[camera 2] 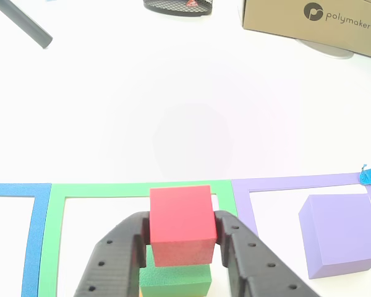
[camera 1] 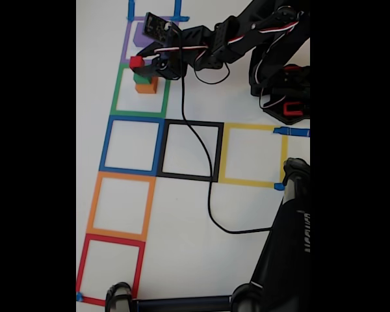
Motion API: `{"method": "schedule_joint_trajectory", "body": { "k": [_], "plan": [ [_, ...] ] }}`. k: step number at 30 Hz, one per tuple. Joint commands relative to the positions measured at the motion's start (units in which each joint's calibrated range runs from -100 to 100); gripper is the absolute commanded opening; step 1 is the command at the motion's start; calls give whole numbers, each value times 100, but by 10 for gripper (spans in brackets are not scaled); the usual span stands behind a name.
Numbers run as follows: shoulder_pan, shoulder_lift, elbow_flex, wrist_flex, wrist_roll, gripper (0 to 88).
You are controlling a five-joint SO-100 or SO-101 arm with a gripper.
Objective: Tower of hanoi
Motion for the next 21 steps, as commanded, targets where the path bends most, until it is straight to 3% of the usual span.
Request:
{"method": "schedule_joint_trajectory", "body": {
  "k": [1,14,21],
  "plan": [
    [21,77,1,-257,36,34],
    [88,836,-53,-962,36,43],
    [107,941,-44,-1051,36,193]
  ]
}}
